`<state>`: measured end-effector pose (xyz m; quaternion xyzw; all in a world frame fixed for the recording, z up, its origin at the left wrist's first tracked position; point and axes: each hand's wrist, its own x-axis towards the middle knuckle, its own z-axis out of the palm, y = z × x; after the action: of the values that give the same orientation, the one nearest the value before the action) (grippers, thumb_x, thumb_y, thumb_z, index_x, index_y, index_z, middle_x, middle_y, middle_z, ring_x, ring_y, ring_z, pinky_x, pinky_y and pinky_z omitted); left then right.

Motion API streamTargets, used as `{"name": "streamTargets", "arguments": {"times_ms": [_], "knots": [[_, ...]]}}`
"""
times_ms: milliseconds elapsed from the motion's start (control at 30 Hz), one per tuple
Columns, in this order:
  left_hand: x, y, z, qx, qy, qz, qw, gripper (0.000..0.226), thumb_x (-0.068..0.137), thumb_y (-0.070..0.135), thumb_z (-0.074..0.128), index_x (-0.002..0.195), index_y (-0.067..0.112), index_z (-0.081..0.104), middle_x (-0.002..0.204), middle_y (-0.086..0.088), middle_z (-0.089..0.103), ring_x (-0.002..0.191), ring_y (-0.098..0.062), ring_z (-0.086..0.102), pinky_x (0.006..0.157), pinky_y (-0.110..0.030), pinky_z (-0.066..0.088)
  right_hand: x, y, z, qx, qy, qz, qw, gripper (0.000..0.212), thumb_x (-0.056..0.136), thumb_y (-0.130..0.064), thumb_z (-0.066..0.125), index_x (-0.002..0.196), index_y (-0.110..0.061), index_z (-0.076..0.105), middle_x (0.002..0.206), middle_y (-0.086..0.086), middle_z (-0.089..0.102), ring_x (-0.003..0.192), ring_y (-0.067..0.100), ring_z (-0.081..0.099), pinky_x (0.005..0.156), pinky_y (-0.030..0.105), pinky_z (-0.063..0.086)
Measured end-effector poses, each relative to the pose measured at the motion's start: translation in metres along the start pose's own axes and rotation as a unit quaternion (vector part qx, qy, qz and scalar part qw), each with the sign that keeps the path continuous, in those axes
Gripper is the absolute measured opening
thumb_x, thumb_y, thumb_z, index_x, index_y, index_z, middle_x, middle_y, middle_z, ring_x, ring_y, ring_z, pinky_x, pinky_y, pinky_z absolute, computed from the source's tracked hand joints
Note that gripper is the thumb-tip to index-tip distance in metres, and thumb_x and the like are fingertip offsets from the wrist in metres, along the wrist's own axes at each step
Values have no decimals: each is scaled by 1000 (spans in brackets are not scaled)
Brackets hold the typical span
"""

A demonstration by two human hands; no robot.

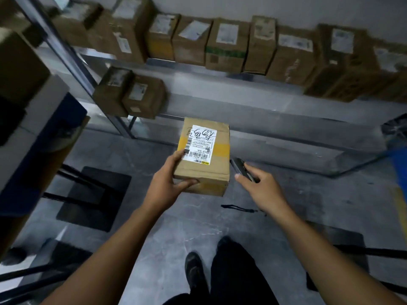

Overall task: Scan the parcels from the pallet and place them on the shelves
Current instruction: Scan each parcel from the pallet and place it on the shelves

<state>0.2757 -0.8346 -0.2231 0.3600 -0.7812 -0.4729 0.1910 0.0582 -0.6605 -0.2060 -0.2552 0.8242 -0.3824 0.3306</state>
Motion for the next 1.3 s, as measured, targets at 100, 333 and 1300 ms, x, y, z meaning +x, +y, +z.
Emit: {"name": "streamTargets", "arguments": {"times_ms": [100, 333, 1300], "knots": [[32, -34, -13, -1, -5, -18, 1000, 90, 73, 31, 91, 139, 62, 38, 135, 46, 48, 123, 16, 51, 91, -1, 40, 41, -4, 29, -1, -21, 25, 999, 63, 82, -53, 74, 139, -29, 59, 134, -14, 62, 119, 8, 60, 97, 31, 50], [148, -119, -26, 7, -12, -67, 998, 92, 73, 32, 91, 137, 67, 35, 131, 50, 46, 120, 17, 52, 92, -2, 41, 183, -8, 100, 24, -56, 52, 997, 52, 88, -44, 72, 137, -33, 61, 129, -18, 63, 118, 7, 60, 99, 33, 50], [488, -372, 13, 363, -36, 40, 930, 111, 84, 76, 56, 164, 15, 10, 171, -12, 4, 157, -36, 1, 127, -53, 3, 562, -23, 303, 37, -49, 90, 994, 52, 89, -47, 70, 138, -30, 60, 132, -9, 62, 119, 12, 57, 98, 24, 43]]}}
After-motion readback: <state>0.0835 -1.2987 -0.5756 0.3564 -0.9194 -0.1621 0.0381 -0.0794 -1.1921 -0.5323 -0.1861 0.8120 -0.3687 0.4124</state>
